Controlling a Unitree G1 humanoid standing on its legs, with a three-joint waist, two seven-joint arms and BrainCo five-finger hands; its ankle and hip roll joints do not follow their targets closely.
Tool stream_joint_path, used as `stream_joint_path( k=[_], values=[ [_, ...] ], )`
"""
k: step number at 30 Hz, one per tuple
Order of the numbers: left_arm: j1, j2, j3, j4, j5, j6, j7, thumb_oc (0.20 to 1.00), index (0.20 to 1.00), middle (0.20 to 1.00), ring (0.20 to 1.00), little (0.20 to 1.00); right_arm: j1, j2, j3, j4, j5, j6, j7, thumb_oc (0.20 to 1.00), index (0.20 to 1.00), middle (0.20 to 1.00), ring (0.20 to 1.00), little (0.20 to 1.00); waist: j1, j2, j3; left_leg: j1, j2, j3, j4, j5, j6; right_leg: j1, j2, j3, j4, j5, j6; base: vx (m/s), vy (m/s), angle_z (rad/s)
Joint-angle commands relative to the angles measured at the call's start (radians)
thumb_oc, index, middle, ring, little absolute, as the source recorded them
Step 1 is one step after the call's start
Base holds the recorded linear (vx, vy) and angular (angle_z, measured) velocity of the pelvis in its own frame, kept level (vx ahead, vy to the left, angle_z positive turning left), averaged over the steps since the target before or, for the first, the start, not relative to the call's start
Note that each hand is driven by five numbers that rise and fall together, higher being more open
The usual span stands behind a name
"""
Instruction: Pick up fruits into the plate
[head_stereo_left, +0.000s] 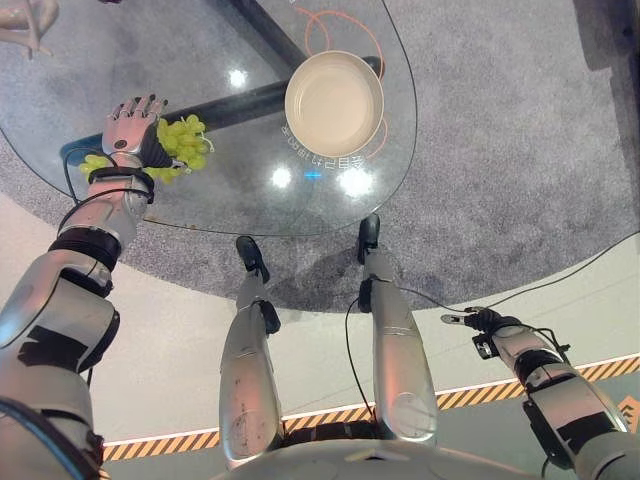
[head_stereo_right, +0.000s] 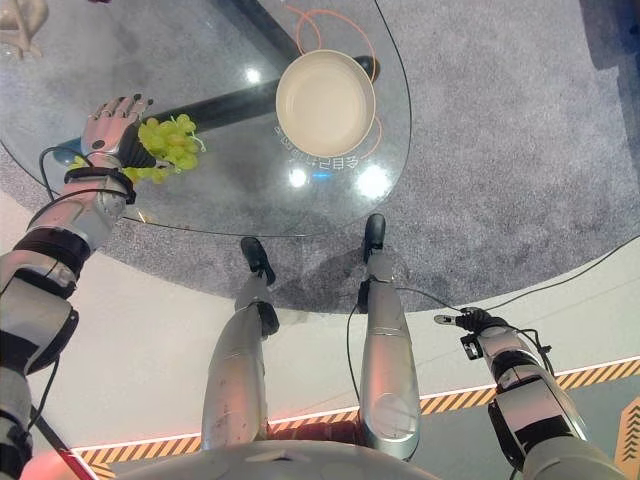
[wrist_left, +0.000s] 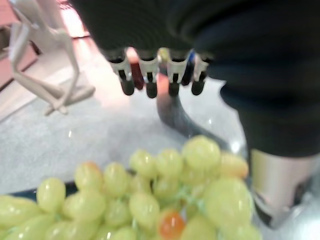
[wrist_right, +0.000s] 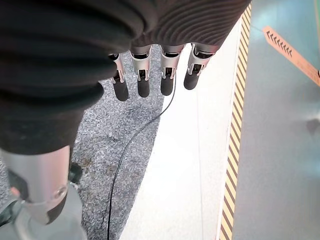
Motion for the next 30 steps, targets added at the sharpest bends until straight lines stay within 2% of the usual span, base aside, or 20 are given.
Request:
stream_joint_path(
  k=[1, 10, 16, 23, 29, 30],
  values=[
    [-0.038, 0.071, 0.019, 0.019, 0.037, 0.031, -0.003, 1.0, 1.0, 1.0, 1.0, 1.0, 0.05, -0.094, 0.0, -0.007, 0.021, -0.001, -0.012, 1.0, 1.0, 1.0, 1.0, 1.0, -0.021, 0.029, -0.008, -0.107, -0.073, 0.023, 0.181, -0.15, 0.014, -0.032, 0.074, -0.038, 0.078, -0.09, -0.036, 0.0, 0.056, -0.01],
    [-0.031, 0.069, 0.005, 0.043, 0.052, 0.12, -0.03, 1.0, 1.0, 1.0, 1.0, 1.0, 0.054, -0.098, 0.005, -0.028, 0.03, -0.008, -0.017, 1.0, 1.0, 1.0, 1.0, 1.0, -0.03, 0.026, -0.008, -0.118, -0.075, 0.032, 0.169, -0.145, 0.013, -0.044, 0.073, -0.036, 0.058, -0.076, -0.031, 0.01, 0.026, -0.03],
    [-0.045, 0.073, 0.016, 0.071, 0.041, 0.153, -0.024, 1.0, 1.0, 1.0, 1.0, 1.0, 0.062, -0.103, 0.005, -0.043, 0.047, -0.017, -0.017, 1.0, 1.0, 1.0, 1.0, 1.0, -0.033, 0.015, -0.008, -0.132, -0.079, 0.027, 0.168, -0.142, 0.014, -0.057, 0.08, -0.028, 0.056, -0.07, -0.033, 0.0, 0.0, 0.0],
    [-0.047, 0.071, 0.056, 0.091, -0.03, 0.174, 0.034, 1.0, 1.0, 1.0, 1.0, 1.0, 0.094, -0.093, 0.01, -0.074, 0.077, -0.037, -0.024, 1.0, 1.0, 1.0, 1.0, 1.0, -0.034, -0.003, -0.008, -0.152, -0.08, 0.015, 0.177, -0.143, 0.015, -0.074, 0.091, -0.02, 0.061, -0.068, -0.037, 0.02, -0.025, 0.0],
    [-0.071, 0.054, 0.078, 0.119, -0.076, 0.167, 0.025, 1.0, 1.0, 1.0, 1.0, 1.0, 0.108, -0.077, 0.022, -0.088, 0.098, -0.056, -0.028, 1.0, 1.0, 1.0, 1.0, 1.0, -0.041, -0.022, -0.008, -0.173, -0.074, 0.007, 0.189, -0.144, 0.016, -0.091, 0.101, -0.013, 0.07, -0.068, -0.039, 0.03, -0.032, 0.01],
    [-0.068, 0.048, 0.075, 0.119, -0.079, 0.165, 0.019, 1.0, 1.0, 1.0, 1.0, 1.0, 0.117, -0.075, 0.025, -0.09, 0.1, -0.057, -0.029, 1.0, 1.0, 1.0, 1.0, 1.0, -0.04, -0.021, -0.008, -0.157, -0.071, -0.006, 0.199, -0.178, 0.007, -0.076, 0.106, -0.008, 0.082, -0.099, -0.031, 0.09, -0.016, 0.03]
  ],
)
